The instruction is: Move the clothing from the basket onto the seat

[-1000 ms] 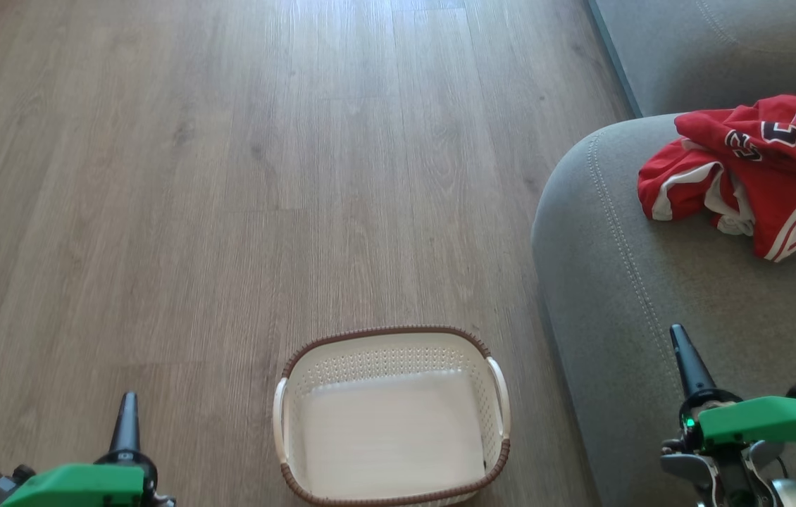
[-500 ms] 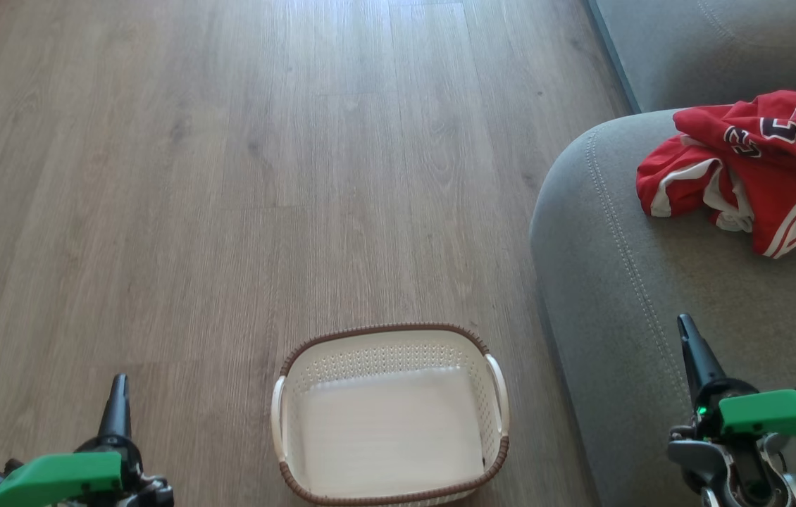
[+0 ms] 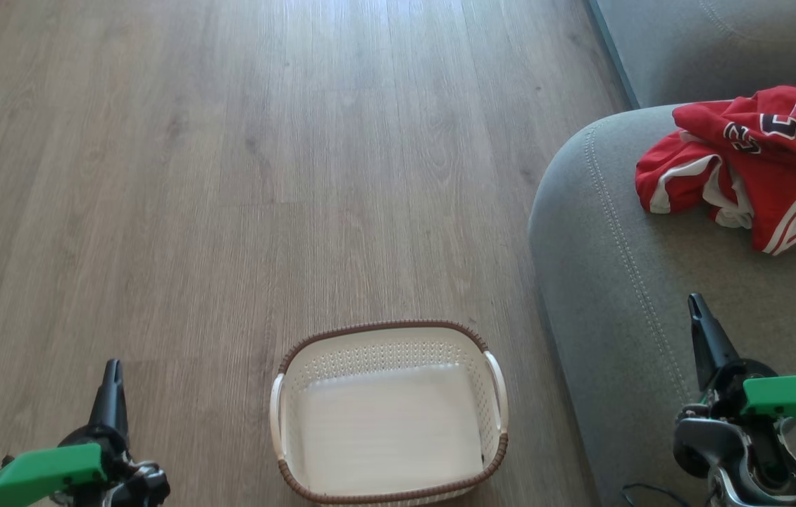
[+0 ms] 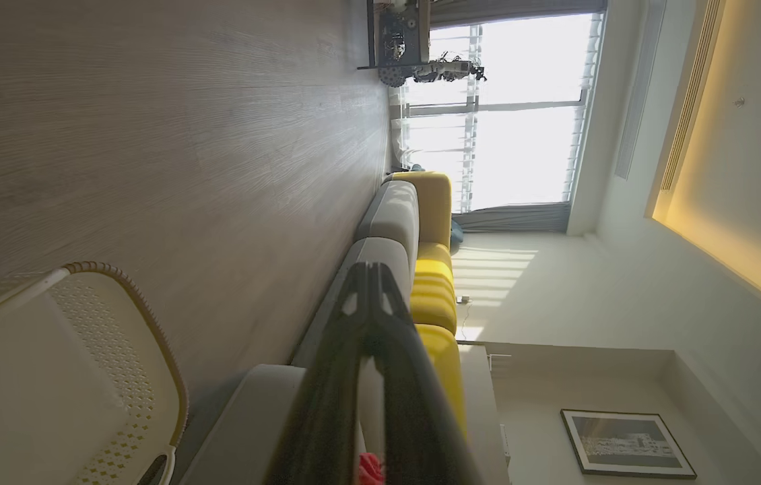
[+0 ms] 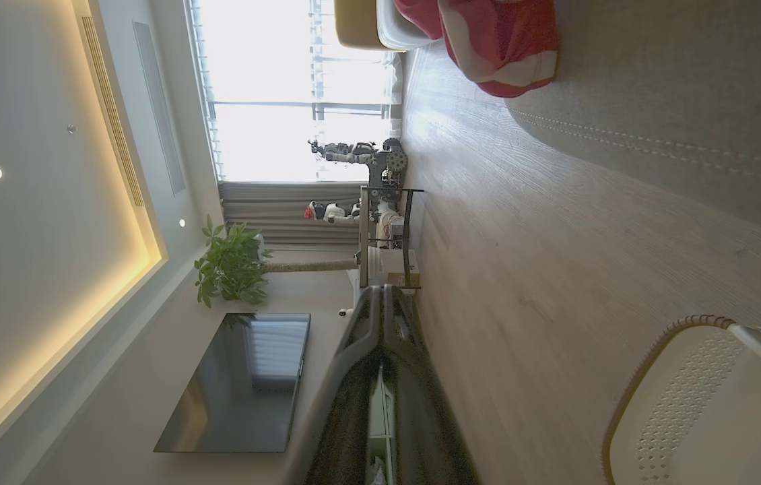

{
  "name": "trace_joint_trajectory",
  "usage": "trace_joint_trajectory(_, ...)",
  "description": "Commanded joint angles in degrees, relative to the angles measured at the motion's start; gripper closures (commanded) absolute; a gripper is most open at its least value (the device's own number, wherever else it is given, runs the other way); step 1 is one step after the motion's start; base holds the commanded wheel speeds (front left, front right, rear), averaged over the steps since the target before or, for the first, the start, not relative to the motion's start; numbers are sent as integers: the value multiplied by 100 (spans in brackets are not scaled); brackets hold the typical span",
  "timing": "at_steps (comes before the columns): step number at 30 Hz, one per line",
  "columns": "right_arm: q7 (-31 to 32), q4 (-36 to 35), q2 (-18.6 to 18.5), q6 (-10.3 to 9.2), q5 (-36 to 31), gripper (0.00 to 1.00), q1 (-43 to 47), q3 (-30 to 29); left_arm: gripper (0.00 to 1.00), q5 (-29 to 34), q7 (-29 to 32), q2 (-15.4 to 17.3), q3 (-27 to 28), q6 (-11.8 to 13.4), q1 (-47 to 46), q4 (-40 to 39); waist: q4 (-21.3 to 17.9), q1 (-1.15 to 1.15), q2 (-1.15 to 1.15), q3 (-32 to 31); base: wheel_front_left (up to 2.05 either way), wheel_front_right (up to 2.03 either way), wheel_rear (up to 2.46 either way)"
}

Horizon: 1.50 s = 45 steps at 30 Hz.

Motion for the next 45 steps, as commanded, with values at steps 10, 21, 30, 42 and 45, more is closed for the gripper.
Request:
trace_joint_trajectory(10,-10,-231,-161,0,198,100,-293,187,100,-96,61,36,271,-60,-289,-218,-1,0,0,2,0,0,0)
trace_joint_trajectory(21,-68,-242,-216,0,262,100,-290,259,100,-94,62,34,272,-60,-289,-219,-1,0,0,2,0,0,0)
trace_joint_trajectory(30,-123,-253,-268,0,323,100,-286,329,100,-93,63,33,273,-60,-289,-219,-1,0,0,3,0,0,0)
trace_joint_trajectory(42,-203,-270,-344,0,411,100,-282,428,100,-92,65,32,275,-60,-289,-220,-1,0,0,3,0,0,0)
trace_joint_trajectory(45,-224,-274,-364,0,434,100,-281,455,100,-91,65,32,275,-60,-289,-220,-1,0,0,3,0,0,0)
